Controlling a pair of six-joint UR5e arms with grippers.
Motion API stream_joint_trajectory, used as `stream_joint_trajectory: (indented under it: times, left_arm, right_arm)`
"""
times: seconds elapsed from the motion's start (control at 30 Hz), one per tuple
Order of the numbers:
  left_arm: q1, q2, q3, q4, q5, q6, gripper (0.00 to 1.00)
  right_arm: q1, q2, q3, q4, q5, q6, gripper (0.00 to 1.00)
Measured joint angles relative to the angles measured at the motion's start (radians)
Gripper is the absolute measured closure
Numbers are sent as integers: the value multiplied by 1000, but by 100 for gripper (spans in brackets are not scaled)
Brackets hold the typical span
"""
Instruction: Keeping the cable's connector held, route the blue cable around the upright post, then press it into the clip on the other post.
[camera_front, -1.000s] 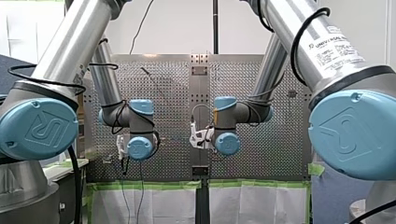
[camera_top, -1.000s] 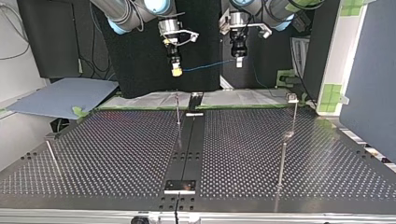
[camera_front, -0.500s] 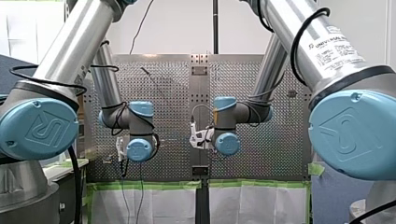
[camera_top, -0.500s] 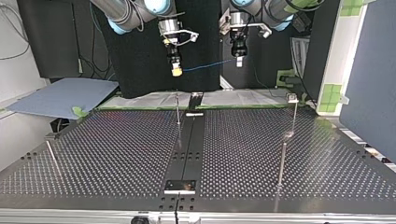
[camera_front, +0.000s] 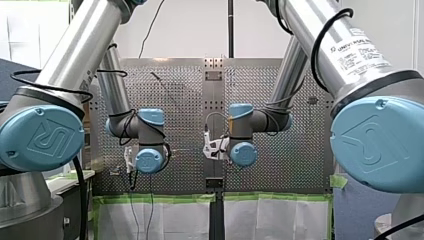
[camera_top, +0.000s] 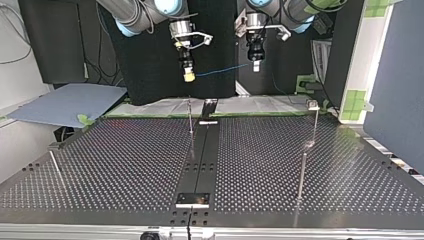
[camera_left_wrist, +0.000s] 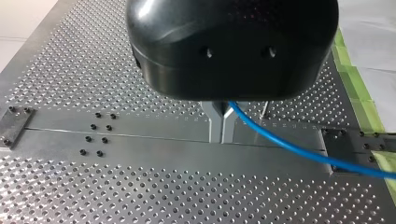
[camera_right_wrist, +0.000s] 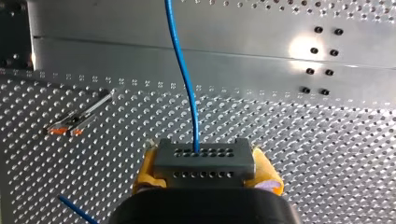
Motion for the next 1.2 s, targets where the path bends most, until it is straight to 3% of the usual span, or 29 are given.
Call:
stream_joint_trajectory:
  times: [0.33,0.57,0.9,1.0,1.2]
  left_arm:
    - [0,0,0,0,0,0,100]
    - [0,0,0,0,0,0,100]
    - [-11,14,1,-14,-14,-12,100]
    - [-21,37,2,-37,-37,-27,100]
    - [-11,96,3,-96,-62,-31,100]
  right_arm:
    - [-5,81,-3,89,8,-8,100]
    - [-6,90,-3,146,8,-8,100]
    - [-4,84,-9,165,8,-5,100]
    - [2,60,-27,186,2,12,100]
    - [4,-3,-54,222,-49,72,100]
